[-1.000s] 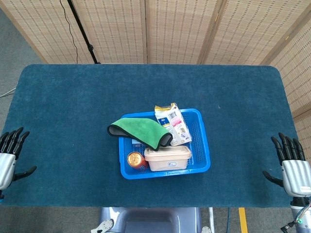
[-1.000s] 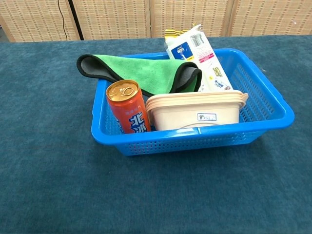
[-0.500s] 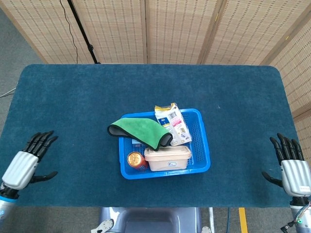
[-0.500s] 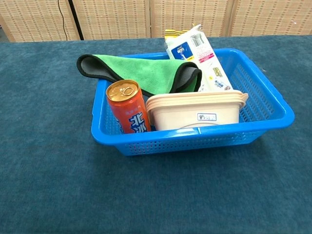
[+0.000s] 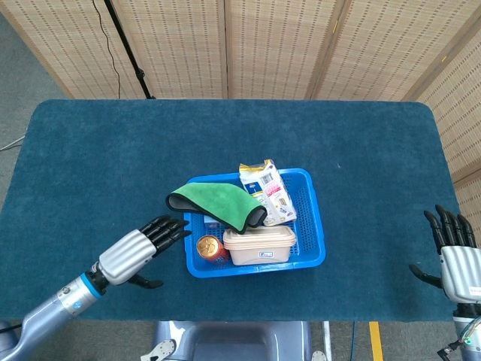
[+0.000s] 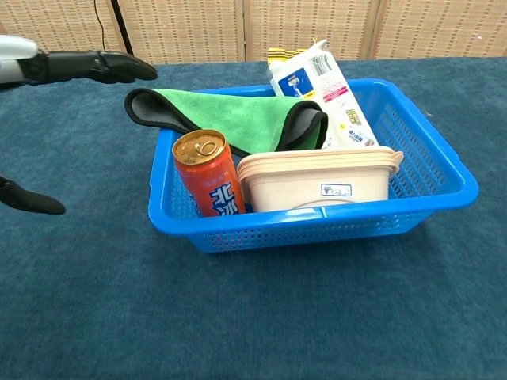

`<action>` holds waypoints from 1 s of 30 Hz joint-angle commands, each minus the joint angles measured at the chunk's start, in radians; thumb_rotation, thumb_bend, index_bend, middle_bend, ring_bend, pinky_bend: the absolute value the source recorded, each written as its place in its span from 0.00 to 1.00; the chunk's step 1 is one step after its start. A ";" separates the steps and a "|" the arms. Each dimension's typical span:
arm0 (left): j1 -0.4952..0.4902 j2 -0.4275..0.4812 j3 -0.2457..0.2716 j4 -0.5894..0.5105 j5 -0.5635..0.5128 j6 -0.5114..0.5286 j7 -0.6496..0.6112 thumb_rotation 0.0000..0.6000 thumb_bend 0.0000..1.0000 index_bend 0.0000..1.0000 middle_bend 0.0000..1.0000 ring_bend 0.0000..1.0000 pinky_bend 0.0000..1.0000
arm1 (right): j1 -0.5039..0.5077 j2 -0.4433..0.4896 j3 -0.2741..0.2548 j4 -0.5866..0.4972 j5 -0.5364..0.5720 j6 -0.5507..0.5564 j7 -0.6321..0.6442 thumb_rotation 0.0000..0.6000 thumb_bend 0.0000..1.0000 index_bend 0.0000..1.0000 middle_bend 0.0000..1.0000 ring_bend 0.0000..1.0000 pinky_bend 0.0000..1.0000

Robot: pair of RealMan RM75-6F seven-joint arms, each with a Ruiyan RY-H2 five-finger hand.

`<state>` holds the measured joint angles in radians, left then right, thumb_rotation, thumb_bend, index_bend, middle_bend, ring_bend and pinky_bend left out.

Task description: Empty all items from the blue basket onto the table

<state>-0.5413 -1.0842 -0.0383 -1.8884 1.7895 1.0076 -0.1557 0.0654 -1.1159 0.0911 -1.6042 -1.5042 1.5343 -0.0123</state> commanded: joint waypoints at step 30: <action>-0.255 -0.317 -0.136 -0.003 -0.657 -0.134 0.586 1.00 0.10 0.29 0.22 0.28 0.40 | 0.003 0.013 0.024 0.012 0.036 -0.011 0.061 1.00 0.00 0.00 0.00 0.00 0.00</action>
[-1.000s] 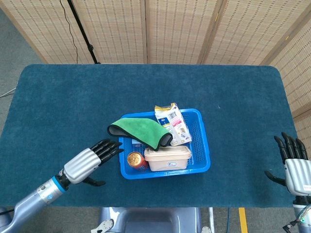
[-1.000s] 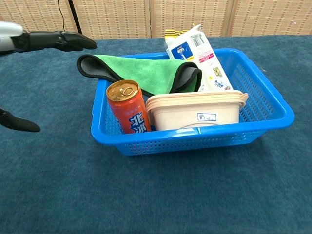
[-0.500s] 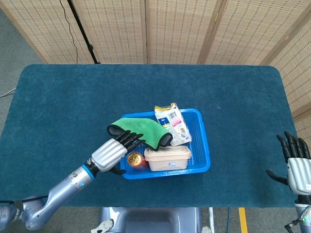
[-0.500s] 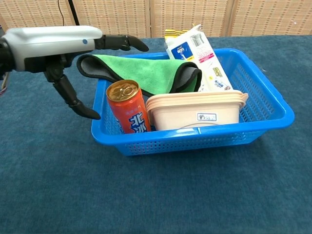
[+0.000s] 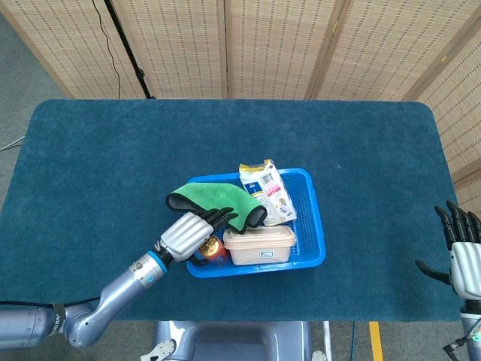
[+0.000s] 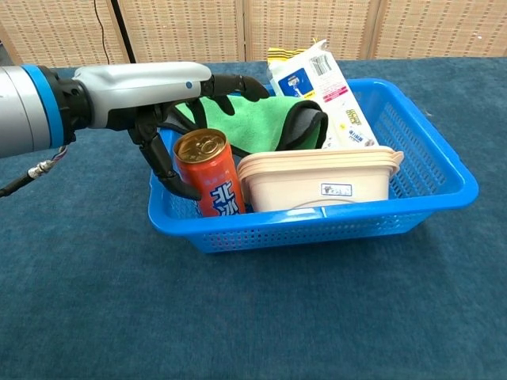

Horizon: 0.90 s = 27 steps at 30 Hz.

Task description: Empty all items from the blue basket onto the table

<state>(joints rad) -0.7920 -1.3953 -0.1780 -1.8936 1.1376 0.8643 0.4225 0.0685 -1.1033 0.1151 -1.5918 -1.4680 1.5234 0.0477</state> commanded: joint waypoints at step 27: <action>0.081 0.192 -0.105 -0.166 0.149 0.250 -0.212 1.00 0.35 0.62 0.50 0.48 0.58 | 0.002 0.008 -0.003 -0.017 0.016 -0.022 -0.011 1.00 0.00 0.00 0.00 0.00 0.00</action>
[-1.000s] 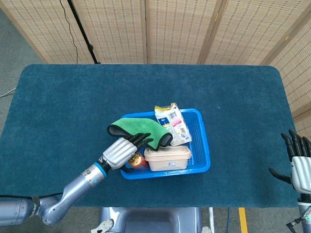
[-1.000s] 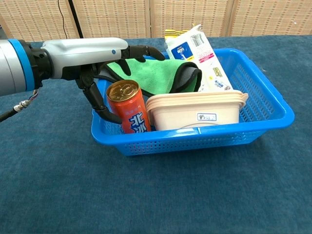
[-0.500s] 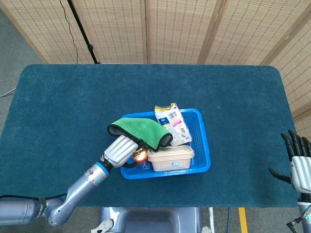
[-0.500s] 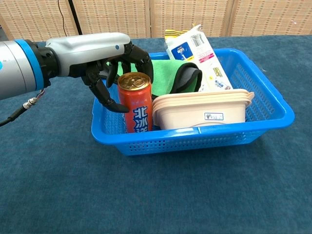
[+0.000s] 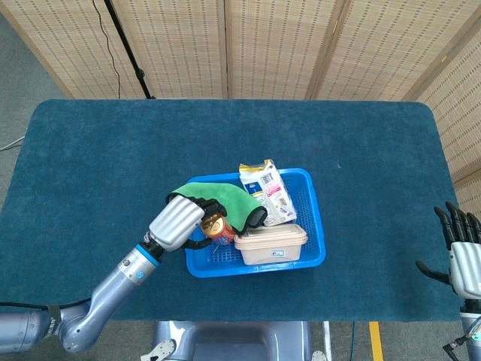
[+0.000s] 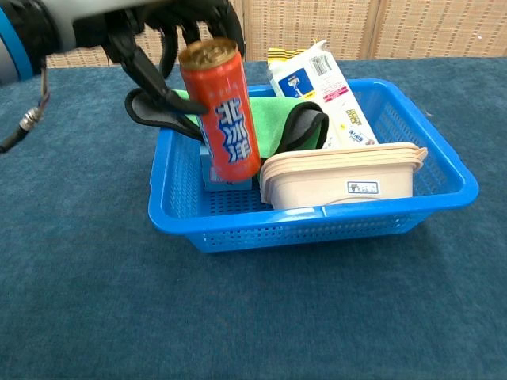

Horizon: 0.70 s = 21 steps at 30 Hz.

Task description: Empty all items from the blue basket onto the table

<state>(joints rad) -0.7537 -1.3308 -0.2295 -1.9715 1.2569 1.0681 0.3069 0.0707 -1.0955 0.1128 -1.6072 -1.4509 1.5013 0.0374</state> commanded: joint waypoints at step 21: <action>0.127 0.209 -0.004 0.349 0.001 -0.063 -0.532 1.00 0.33 0.61 0.50 0.48 0.58 | 0.018 -0.019 -0.013 -0.010 0.016 -0.050 -0.070 1.00 0.00 0.00 0.00 0.00 0.00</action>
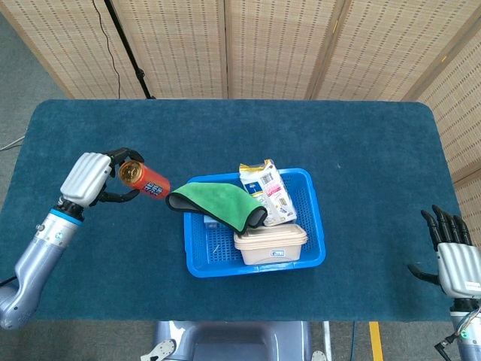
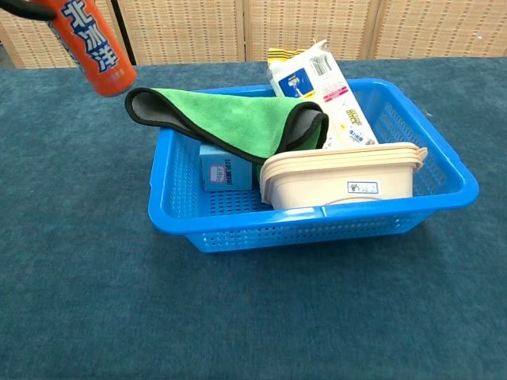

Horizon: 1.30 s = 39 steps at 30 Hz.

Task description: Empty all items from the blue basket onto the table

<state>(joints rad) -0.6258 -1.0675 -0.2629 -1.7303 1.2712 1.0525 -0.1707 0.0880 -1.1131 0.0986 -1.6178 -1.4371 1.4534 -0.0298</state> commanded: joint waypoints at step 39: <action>-0.045 -0.005 0.108 -0.108 0.214 -0.096 0.037 1.00 0.24 0.00 0.00 0.00 0.13 | 0.001 0.020 -0.005 -0.023 0.002 -0.010 0.022 1.00 0.00 0.00 0.00 0.00 0.00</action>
<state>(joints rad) -0.6445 -1.0467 -0.1582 -1.7893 1.4813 0.9786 -0.2012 0.0890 -1.0933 0.0937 -1.6406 -1.4346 1.4438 -0.0077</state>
